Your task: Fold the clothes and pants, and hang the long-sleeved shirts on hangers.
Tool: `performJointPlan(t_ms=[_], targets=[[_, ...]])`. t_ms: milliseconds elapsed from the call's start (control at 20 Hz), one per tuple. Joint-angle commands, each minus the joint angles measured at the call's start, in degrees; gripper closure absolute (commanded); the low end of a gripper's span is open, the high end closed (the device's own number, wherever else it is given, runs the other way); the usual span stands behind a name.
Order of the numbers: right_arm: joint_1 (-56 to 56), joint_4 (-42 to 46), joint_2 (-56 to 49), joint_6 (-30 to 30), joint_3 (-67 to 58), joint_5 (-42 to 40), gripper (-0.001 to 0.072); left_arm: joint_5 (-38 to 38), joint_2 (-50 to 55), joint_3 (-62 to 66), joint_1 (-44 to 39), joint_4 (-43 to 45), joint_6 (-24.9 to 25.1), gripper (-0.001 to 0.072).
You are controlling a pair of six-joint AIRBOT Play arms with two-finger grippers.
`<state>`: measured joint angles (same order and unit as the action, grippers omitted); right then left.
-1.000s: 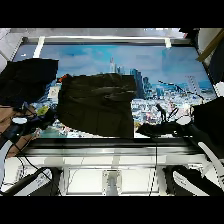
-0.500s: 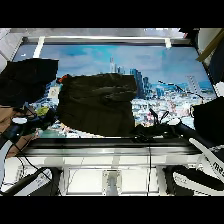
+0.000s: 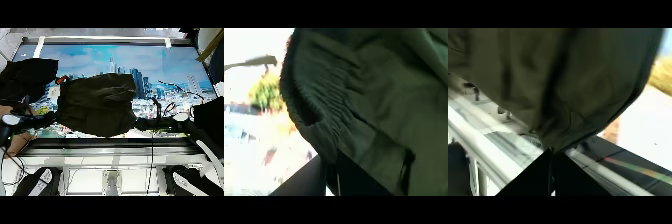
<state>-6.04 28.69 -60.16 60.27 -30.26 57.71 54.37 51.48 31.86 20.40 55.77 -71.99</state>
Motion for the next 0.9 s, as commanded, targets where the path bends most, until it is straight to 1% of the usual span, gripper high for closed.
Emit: performJointPlan(t_ms=[0,50,100,150,250,300,350,450,550,650,750,850], targets=[[0.0,16.6,10.1,11.1,-6.4,7.1,0.0709,16.9,-10.6,1.8,0.0,5.8,-0.2,0.0679],[0.0,22.3,13.2,14.0,-8.4,10.2,0.0709,19.6,-13.7,1.8,0.0,5.9,-0.7,0.0679],[0.0,26.3,15.7,15.9,-10.1,13.0,0.071,21.7,-17.2,1.8,0.0,7.2,-2.4,0.0679],[0.0,30.1,18.6,17.7,-11.6,15.7,0.071,23.0,-20.4,1.8,0.0,9.8,-3.8,0.0679],[0.0,35.4,23.6,20.1,-14.1,20.0,0.0711,25.8,-26.7,1.8,0.0,18.1,-6.7,0.0679],[0.0,36.3,25.6,20.6,-15.0,21.1,0.0712,27.5,-29.3,1.8,0.0,21.9,-7.3,0.0679],[0.0,36.2,27.1,21.8,-15.7,20.7,0.0712,28.6,-31.2,1.8,0.0,23.8,-8.0,0.0679],[0.0,35.5,27.1,24.0,-17.1,16.4,0.0714,28.8,-32.5,1.9,0.0,22.3,-9.0,0.068],[-0.1,34.4,22.8,23.7,-18.6,10.4,0.0715,28.6,-30.8,2.3,0.0,20.5,-9.1,0.068],[-0.1,30.5,14.9,20.5,-21.6,5.3,0.0714,26.9,-26.9,3.7,0.0,20.5,-10.8,0.068],[-0.1,29.5,4.8,19.5,-27.5,2.1,0.0714,23.1,-21.7,6.0,-0.1,20.3,-12.9,0.068],[-0.1,29.5,-5.6,18.9,-35.4,0.9,0.0713,18.4,-15.6,9.0,-0.1,18.5,-13.1,0.068]])
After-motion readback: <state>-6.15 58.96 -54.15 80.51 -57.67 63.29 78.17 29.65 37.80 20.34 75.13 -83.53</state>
